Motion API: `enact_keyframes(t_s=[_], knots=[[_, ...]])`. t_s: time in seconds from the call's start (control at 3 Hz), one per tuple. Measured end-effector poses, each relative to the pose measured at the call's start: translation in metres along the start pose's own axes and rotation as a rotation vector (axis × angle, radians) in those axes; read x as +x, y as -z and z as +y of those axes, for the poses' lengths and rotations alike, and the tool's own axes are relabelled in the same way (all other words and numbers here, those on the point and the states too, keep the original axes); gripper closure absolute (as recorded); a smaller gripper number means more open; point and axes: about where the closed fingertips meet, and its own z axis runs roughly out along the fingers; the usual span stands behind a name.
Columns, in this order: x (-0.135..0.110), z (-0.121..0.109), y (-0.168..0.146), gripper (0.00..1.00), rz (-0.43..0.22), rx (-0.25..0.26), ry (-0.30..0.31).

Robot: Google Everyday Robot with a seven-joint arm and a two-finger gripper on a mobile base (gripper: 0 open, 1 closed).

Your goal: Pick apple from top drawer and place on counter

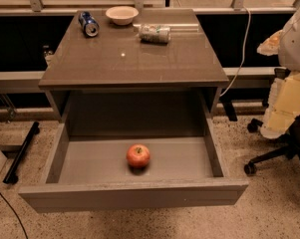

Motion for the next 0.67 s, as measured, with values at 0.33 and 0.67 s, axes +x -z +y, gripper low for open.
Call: enact_keyframes(t_s=[0.33, 0.67], knots=[[0.0, 0.0, 0.0, 0.0, 0.0, 0.0, 0.0], [0.0019, -0.0019, -0.0014, 0.0, -0.057, -0.006, -0.05]])
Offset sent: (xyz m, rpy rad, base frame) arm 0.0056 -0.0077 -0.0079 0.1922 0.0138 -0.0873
